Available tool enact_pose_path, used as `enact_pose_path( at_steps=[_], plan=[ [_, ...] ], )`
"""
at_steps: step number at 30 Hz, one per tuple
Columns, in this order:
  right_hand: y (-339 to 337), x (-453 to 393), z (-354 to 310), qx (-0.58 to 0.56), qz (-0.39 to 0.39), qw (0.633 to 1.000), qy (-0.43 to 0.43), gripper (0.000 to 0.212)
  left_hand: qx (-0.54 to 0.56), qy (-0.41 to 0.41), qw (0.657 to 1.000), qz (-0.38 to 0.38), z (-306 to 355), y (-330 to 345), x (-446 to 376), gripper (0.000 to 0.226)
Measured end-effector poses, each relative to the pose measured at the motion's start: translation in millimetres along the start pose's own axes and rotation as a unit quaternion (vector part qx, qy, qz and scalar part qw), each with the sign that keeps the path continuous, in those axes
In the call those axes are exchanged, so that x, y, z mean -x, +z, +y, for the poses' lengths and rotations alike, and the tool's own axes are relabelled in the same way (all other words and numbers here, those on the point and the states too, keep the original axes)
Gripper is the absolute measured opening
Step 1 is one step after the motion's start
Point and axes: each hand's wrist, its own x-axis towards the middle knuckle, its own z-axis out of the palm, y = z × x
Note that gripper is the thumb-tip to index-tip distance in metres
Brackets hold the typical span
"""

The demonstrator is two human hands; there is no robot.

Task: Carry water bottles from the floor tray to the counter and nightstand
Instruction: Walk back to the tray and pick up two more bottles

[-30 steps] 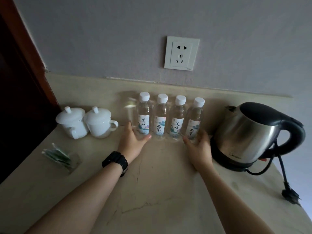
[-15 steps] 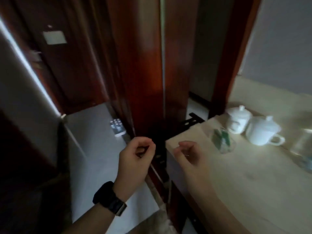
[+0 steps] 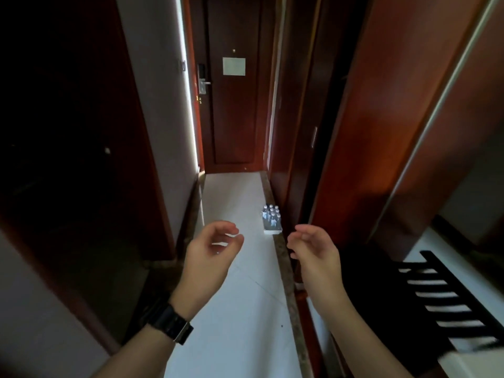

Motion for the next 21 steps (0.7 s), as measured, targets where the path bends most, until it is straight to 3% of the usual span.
enact_pose_path(
  at_steps=[11, 21],
  plan=[
    [54.1, -166.3, 60.7, 0.028, 0.008, 0.999, 0.015, 0.022, 0.018, -0.025, 1.0, -0.002, -79.1, 29.9, -153.5, 0.015],
    [88.1, -441.0, 95.2, 0.036, 0.002, 0.999, -0.012, 0.017, -0.015, 0.007, 1.0, -0.015, -145.0, 123.5, -401.5, 0.018]
  ],
)
